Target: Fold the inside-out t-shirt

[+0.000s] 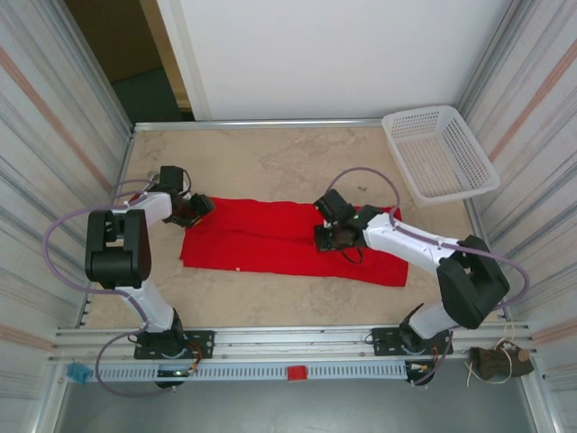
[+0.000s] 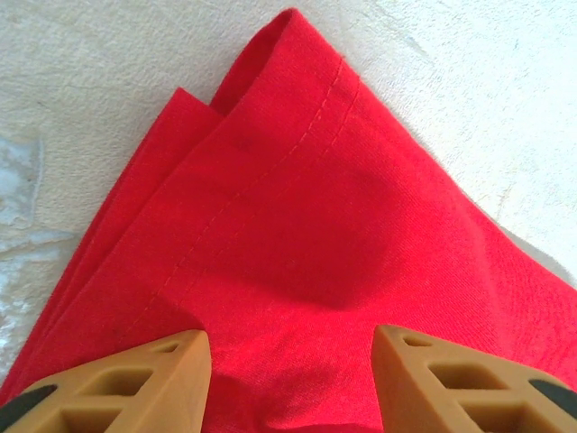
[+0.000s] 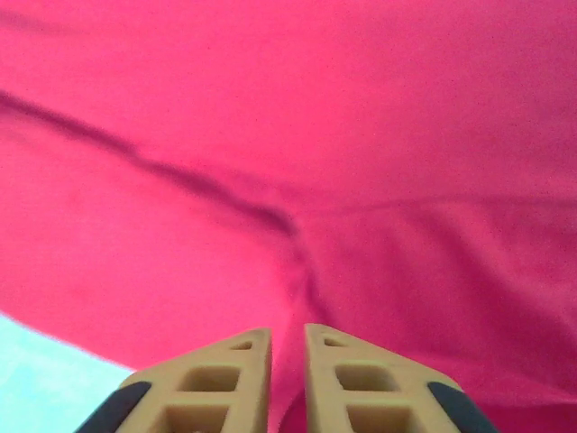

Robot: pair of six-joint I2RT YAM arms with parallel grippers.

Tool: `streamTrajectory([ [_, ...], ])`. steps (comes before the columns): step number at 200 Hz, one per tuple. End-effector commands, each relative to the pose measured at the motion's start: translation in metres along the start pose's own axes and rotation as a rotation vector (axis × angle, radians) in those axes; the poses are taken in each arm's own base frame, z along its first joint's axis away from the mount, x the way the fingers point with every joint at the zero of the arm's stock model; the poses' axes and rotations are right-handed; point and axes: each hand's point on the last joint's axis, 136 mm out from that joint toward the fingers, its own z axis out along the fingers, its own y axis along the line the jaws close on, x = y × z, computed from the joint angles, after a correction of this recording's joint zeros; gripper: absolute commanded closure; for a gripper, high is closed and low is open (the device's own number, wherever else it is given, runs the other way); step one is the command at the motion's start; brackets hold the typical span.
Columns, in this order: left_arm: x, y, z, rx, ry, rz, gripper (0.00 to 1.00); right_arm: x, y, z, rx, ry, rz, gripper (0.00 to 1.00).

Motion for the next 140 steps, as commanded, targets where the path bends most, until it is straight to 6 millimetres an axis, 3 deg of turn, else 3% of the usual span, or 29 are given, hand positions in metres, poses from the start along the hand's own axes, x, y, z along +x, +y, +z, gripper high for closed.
streamTrajectory([
  [1,-0.001,0.003,-0.004,-0.009,-0.013,0.004,0.50,0.021,0.004,-0.011,0.024,0.015,0.028,0.70],
  [10,-0.002,0.003,-0.005,-0.010,-0.015,0.003,0.50,0.019,0.003,-0.018,0.030,-0.005,0.033,0.60],
  [25,-0.004,0.002,-0.007,-0.008,-0.019,0.006,0.50,0.010,-0.013,-0.033,0.079,-0.064,0.060,0.56],
  [65,-0.004,0.001,-0.008,-0.004,-0.019,0.004,0.50,0.002,-0.089,-0.049,0.171,-0.118,0.282,0.50],
  [80,-0.005,0.001,-0.008,-0.003,-0.021,0.000,0.50,0.005,-0.111,-0.047,0.185,-0.113,0.339,0.46],
  [102,-0.004,0.000,-0.007,0.003,-0.017,-0.001,0.50,0.011,-0.129,-0.036,0.191,-0.076,0.375,0.46],
  [140,-0.004,0.001,-0.007,-0.001,-0.017,0.001,0.50,0.027,-0.132,-0.011,0.168,-0.014,0.392,0.48],
])
